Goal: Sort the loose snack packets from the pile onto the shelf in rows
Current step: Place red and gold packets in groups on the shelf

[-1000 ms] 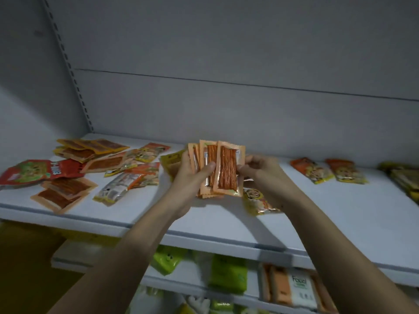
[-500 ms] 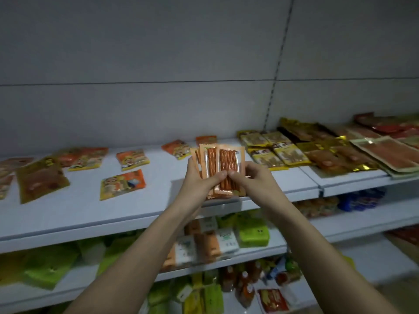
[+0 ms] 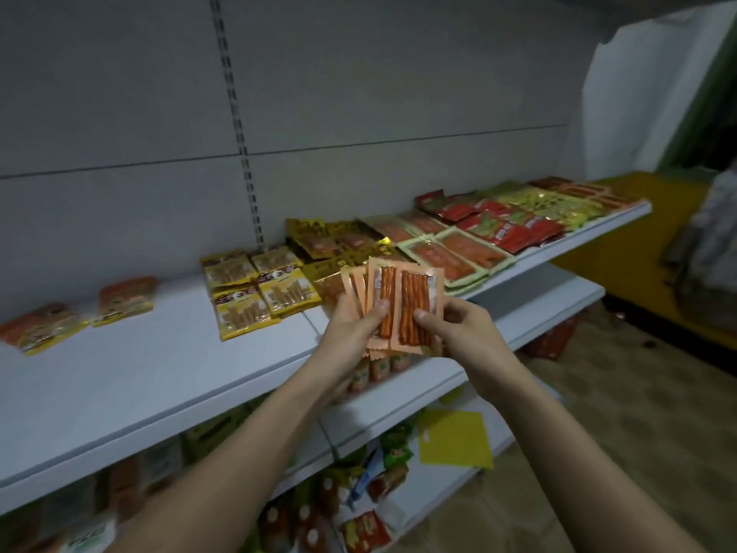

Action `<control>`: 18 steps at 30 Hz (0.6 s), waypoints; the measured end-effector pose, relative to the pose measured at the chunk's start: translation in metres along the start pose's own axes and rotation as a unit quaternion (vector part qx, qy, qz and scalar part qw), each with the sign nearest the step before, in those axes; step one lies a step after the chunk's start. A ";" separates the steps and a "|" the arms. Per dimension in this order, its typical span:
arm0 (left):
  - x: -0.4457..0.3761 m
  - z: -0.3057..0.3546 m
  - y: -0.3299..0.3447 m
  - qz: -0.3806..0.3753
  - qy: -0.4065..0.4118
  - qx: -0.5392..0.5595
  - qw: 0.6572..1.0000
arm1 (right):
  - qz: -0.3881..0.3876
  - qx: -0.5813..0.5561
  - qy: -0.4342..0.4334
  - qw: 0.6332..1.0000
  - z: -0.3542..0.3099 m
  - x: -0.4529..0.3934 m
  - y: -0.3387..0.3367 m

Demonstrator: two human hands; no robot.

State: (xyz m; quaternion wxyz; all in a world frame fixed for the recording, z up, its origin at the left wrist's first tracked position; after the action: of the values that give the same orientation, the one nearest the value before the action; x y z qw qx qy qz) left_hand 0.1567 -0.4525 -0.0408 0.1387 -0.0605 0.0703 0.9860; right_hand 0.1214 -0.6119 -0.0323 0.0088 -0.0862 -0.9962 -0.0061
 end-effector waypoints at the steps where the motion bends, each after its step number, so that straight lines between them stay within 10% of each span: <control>1: -0.014 -0.003 0.016 -0.013 -0.003 0.003 1.000 | 0.009 -0.006 -0.002 1.000 0.001 -0.009 -0.018; 18: -0.306 -0.061 0.336 -0.138 -0.033 0.077 0.987 | 0.192 0.021 -0.022 0.981 -0.041 -0.204 -0.352</control>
State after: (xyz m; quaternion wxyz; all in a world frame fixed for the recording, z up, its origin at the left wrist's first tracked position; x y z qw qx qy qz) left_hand 0.3605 -0.8625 -0.0171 0.2801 -0.0258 0.1320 0.9505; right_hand 0.2624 -0.9938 0.0016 -0.0103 -0.2759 -0.9610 0.0184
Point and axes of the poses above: each hand's wrist, its own x-axis away from the middle knuckle, its own y-axis out of the palm, z = x × y, the point moved 5 cm from there along -x, towards the middle knuckle, and after that the axes turned 4 degrees about -x, right-handed, at the moved point
